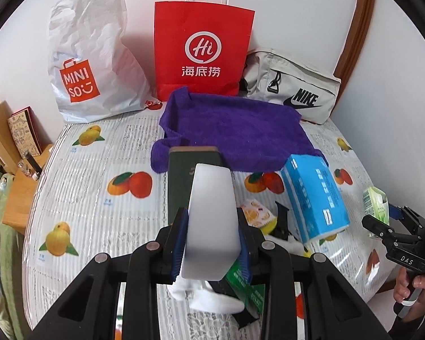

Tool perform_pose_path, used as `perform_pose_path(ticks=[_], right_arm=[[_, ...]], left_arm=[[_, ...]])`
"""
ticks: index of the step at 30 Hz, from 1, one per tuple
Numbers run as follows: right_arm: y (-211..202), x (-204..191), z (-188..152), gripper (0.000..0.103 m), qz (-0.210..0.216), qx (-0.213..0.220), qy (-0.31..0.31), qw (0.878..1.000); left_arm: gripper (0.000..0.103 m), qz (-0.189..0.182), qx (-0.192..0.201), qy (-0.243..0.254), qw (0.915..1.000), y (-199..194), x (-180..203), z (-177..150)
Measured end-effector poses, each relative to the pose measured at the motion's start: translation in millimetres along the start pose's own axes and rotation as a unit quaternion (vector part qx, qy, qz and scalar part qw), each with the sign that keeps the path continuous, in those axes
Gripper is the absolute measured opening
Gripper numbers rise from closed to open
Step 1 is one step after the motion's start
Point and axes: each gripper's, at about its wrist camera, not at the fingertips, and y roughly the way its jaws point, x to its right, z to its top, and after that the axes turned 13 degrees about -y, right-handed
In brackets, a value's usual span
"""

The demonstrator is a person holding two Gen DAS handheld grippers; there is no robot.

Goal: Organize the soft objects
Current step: 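Grasp and lift the white sponge with the left tool while the right tool lifts the green pack, then carry both items onto the purple towel and open both tools to release them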

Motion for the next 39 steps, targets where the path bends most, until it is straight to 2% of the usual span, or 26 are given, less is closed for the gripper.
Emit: perform_pose_path(ticks=[6,21,31,39], right_arm=[[18,13,26,0.075,0.001,0.009,0.002,1.000],[90,39,119,0.075,-0.007,0.009,-0.015,1.000],[167,49,148,0.075,0.008,-0.049,-0.034,0.998],[216,51,142,0.075,0.020,-0.110,-0.047,0.993]], left_arm=[[0.030,0.001,-0.002,-0.009,1.0000,17,-5,21],[0.030,0.008,-0.006,-0.017,0.9998,79,-14,91],[0.030,0.008,-0.026,-0.021,0.9994,127,-14,121],[0.030,0.017,-0.037,-0.016,0.9990,152,-15,128]])
